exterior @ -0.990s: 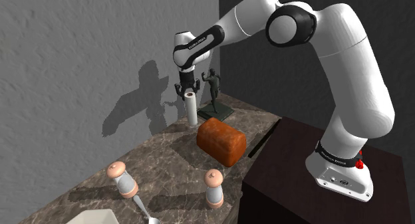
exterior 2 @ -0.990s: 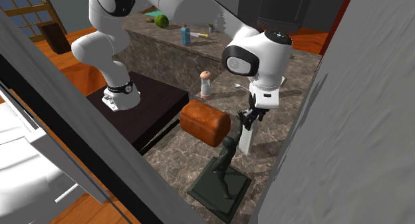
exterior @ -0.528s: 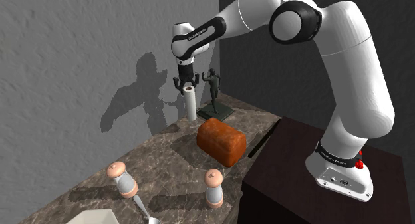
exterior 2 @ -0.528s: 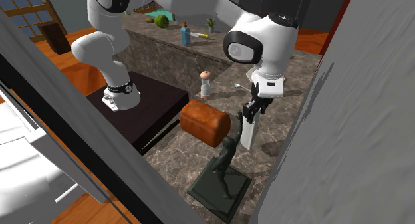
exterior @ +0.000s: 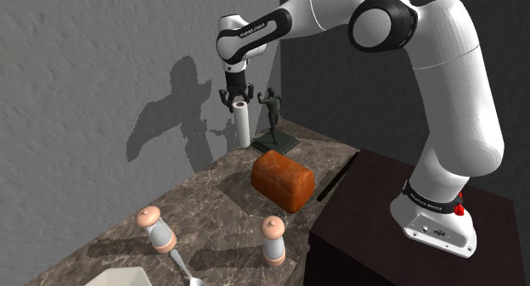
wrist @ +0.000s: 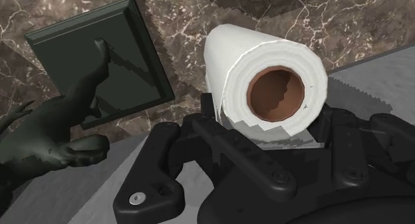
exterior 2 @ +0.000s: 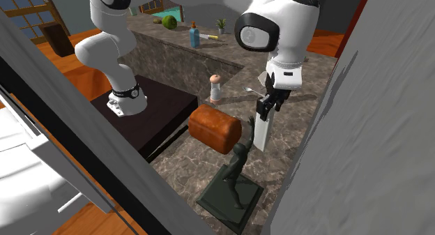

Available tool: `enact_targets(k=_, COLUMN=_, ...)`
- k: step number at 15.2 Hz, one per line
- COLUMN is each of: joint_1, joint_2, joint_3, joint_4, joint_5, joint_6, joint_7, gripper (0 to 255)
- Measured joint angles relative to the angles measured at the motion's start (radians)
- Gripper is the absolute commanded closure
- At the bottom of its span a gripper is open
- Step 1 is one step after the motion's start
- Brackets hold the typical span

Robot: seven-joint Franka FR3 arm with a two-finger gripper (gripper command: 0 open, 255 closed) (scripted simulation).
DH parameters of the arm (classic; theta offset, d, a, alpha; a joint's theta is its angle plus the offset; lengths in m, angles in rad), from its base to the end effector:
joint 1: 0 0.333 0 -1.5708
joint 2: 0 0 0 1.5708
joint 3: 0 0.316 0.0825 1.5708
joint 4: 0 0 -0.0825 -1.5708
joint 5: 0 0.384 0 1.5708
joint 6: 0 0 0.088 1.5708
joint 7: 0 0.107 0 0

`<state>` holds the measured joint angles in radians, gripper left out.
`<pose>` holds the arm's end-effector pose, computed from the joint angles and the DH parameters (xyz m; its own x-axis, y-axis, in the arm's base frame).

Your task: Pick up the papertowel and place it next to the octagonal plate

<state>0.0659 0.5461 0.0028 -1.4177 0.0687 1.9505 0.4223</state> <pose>0.7056 0.0528 0.3813 0.9284 -0.3696 -0.0395 -0.3713 -0.9270 -0.0534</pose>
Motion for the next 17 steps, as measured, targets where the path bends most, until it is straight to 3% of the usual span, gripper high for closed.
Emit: enact_targets(k=17, joint_1=-0.002, joint_2=-0.03, joint_3=-0.001, joint_4=0.179, joint_5=-0.004, joint_6=-0.208, joint_7=0.012, gripper=255)
